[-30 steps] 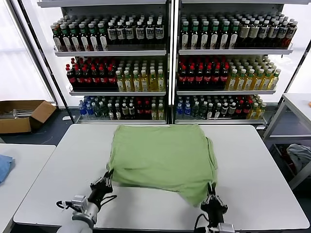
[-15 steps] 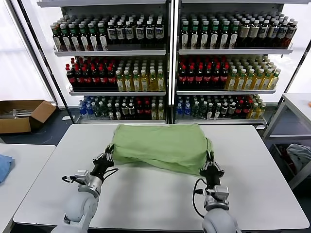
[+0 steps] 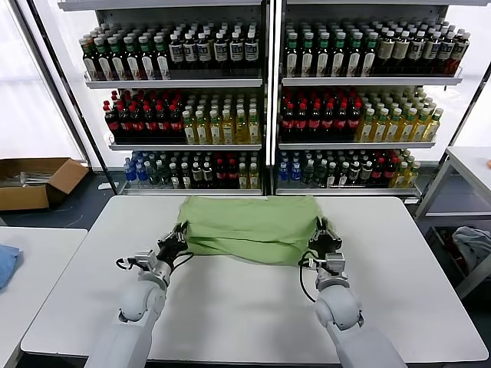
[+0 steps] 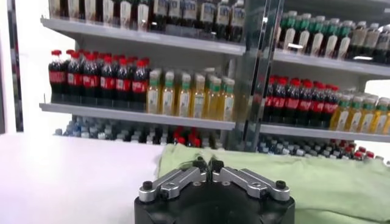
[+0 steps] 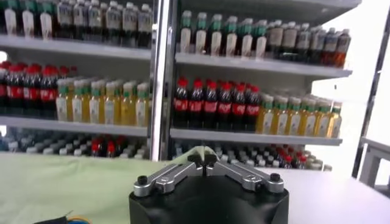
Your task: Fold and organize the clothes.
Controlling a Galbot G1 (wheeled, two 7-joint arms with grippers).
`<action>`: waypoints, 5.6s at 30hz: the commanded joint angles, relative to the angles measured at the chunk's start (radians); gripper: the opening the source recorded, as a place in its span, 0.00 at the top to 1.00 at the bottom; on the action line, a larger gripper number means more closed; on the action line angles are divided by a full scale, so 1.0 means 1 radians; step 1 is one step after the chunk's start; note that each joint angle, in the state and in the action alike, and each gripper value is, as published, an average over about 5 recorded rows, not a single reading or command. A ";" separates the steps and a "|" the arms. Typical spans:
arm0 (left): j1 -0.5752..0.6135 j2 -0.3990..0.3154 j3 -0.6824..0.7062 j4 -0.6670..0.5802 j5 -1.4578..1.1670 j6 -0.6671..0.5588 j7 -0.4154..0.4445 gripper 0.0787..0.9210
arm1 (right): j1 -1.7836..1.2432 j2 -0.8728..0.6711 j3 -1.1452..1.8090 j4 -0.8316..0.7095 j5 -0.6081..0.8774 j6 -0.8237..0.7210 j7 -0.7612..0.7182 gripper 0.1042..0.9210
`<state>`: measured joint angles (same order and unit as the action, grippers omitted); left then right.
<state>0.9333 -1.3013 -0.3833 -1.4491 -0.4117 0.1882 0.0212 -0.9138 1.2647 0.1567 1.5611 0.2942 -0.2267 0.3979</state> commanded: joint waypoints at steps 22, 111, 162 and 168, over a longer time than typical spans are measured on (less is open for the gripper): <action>0.156 0.070 -0.039 -0.297 0.076 0.203 -0.095 0.22 | -0.295 0.014 0.142 0.357 0.228 -0.236 0.216 0.14; 0.965 0.165 -0.131 -0.848 0.164 0.191 -0.090 0.75 | -0.983 -0.024 0.230 0.880 0.052 -0.189 0.301 0.62; -0.117 0.190 0.169 -0.026 -0.032 0.348 -0.001 0.12 | 0.371 -0.019 -0.062 -0.358 0.257 -0.236 -0.193 0.12; -0.097 0.198 0.163 -0.045 -0.034 0.365 -0.002 0.12 | 0.323 0.001 -0.041 -0.340 0.238 -0.243 -0.192 0.12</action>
<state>0.8659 -1.1106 -0.2352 -1.5299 -0.4460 0.5179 0.0175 -0.6148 1.2306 0.1177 1.2877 0.5504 -0.4609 0.2173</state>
